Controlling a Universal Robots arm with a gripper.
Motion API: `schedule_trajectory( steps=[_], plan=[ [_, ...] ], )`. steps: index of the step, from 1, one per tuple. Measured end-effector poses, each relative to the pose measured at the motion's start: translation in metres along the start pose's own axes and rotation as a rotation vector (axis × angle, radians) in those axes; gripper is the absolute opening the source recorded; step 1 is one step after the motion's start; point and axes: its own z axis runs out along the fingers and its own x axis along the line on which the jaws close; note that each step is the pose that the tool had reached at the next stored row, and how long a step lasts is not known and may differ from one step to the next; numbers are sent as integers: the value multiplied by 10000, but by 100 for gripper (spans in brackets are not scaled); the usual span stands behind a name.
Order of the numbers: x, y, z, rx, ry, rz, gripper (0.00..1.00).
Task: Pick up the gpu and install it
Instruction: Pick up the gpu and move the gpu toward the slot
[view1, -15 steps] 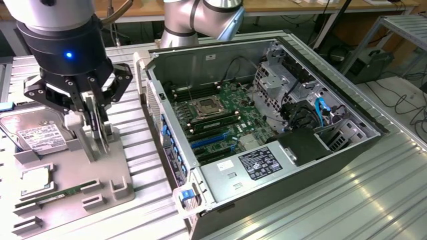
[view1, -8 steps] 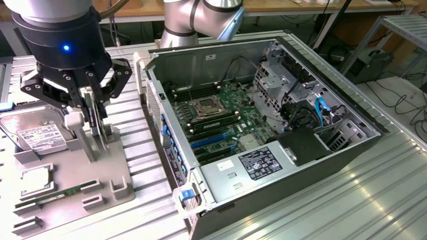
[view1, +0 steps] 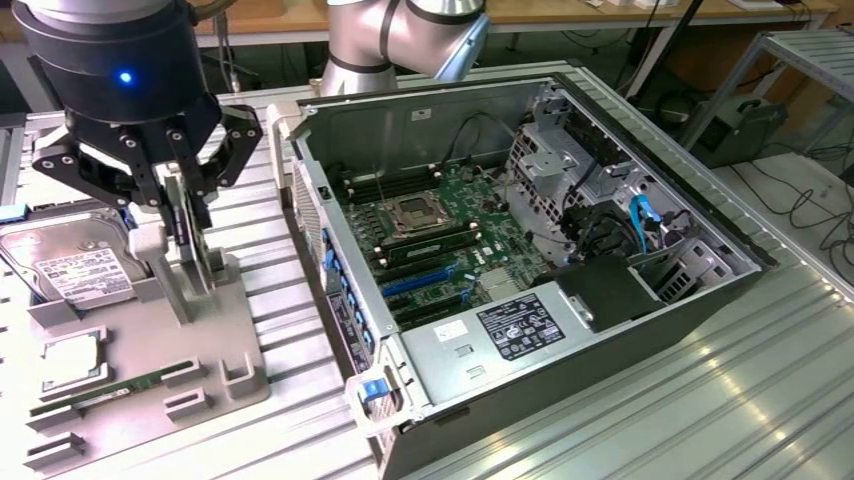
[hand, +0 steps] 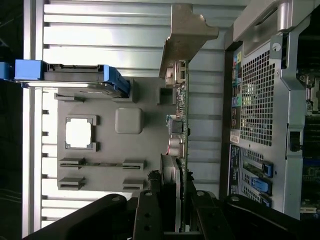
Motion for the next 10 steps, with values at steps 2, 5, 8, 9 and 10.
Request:
schedule_trajectory(
  steps=[2, 5, 8, 9, 10],
  plan=[
    [0, 1, -28, 1, 1, 0, 27],
    [0, 3, -70, 0, -1, 0, 27],
    [0, 5, -113, -1, -1, 0, 27],
    [0, 5, -126, 0, 0, 0, 27],
    [0, 6, -138, 1, 0, -1, 27]
  ],
)
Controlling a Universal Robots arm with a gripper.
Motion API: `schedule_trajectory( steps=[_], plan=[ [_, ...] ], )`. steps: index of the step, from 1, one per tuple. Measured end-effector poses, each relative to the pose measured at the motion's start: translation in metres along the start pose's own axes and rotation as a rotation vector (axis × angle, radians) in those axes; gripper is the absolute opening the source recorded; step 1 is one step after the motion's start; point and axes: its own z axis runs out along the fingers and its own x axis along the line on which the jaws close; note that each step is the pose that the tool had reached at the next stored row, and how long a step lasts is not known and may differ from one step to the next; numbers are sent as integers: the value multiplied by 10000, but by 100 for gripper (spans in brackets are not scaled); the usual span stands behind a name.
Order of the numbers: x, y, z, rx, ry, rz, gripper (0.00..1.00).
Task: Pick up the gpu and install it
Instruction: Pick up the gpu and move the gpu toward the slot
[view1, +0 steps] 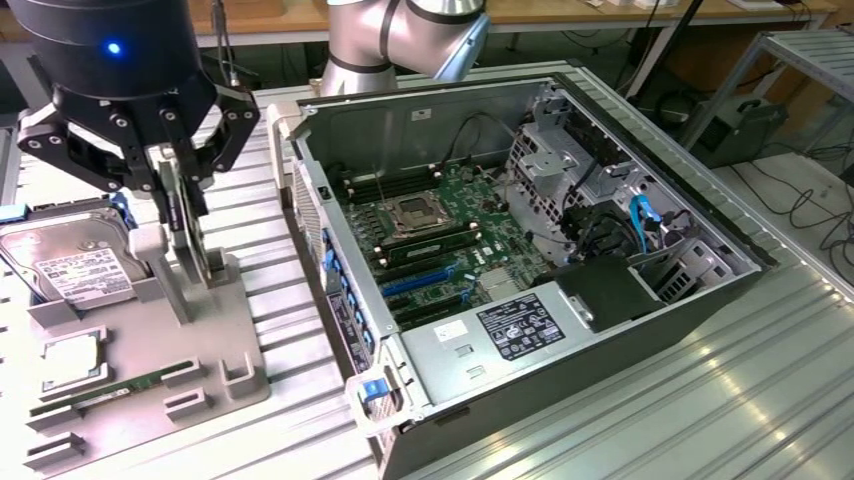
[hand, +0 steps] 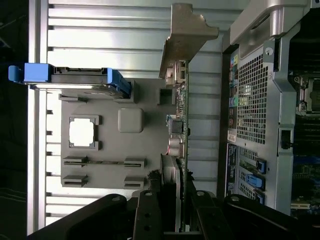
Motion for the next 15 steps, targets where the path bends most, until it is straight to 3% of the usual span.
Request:
schedule_trajectory(
  steps=[15],
  plan=[
    [0, 10, -233, 0, -1, 0, 27]
  ],
)
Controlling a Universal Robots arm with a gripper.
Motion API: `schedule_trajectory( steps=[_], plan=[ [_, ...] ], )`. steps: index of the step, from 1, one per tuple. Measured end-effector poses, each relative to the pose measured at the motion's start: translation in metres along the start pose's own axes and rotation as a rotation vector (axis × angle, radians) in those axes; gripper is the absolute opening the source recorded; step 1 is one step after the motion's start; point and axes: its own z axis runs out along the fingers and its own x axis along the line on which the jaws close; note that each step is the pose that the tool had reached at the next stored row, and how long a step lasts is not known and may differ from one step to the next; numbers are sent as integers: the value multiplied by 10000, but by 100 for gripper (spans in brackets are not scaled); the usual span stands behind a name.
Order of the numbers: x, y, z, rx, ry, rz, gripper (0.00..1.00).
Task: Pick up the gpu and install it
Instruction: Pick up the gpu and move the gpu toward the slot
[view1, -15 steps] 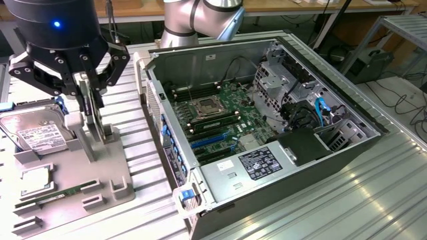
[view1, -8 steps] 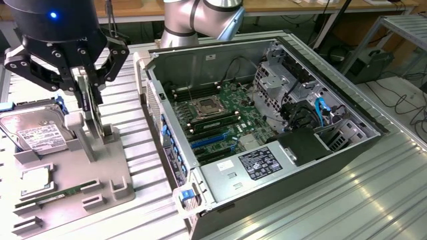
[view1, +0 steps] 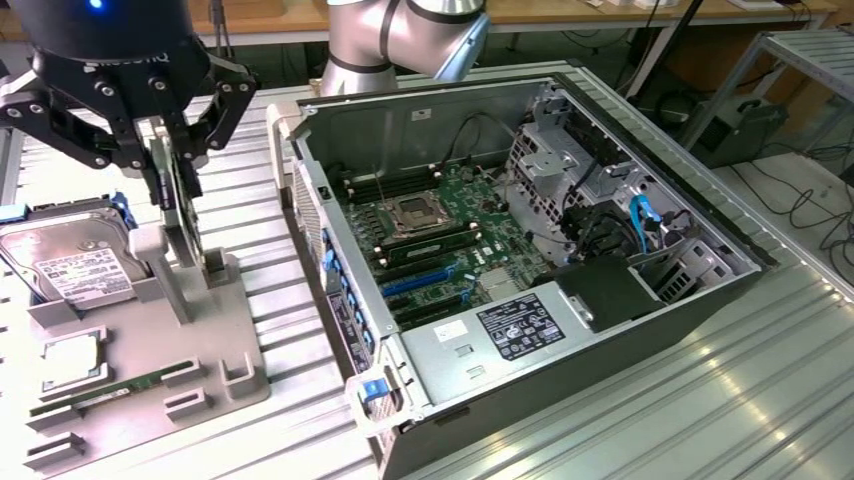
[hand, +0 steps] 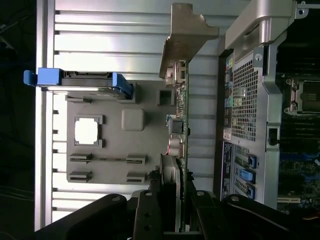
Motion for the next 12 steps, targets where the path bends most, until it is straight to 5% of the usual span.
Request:
schedule_trajectory(
  steps=[12],
  plan=[
    [0, 9, -214, -1, -1, 0, 27]
  ],
)
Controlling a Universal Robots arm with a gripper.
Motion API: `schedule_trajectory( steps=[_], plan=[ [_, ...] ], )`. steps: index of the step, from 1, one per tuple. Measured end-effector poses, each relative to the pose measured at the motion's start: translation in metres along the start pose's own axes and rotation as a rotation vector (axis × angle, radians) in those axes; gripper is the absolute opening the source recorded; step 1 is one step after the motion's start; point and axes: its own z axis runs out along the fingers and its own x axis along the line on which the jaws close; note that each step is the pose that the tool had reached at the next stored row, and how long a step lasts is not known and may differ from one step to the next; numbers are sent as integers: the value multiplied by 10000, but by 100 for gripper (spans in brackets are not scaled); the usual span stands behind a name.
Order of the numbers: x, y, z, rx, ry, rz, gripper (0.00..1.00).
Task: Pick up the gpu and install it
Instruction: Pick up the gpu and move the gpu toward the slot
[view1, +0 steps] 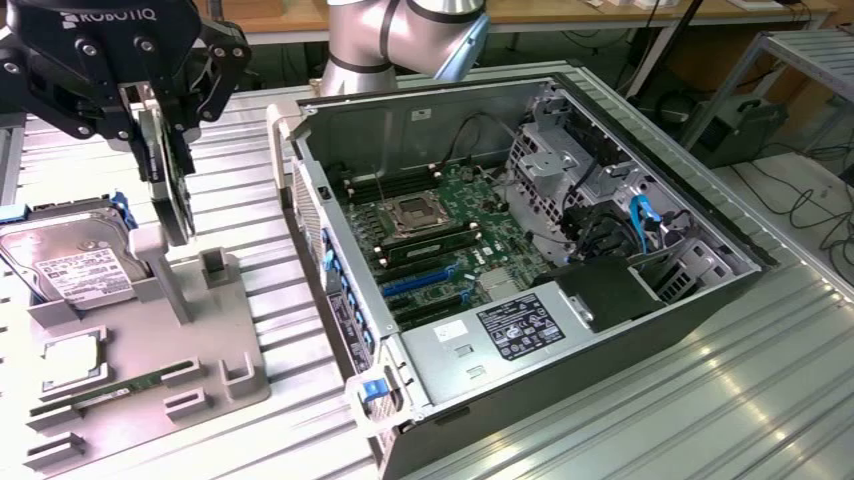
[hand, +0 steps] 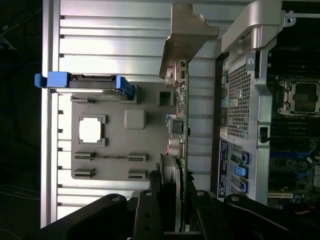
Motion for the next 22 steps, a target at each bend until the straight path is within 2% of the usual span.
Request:
schedule_trajectory(
  steps=[8, 22],
  plan=[
    [-5, 1, -11, 1, 2, -1, 27],
    [-91, -2, -10, 3, 1, 0, 27]
  ],
)
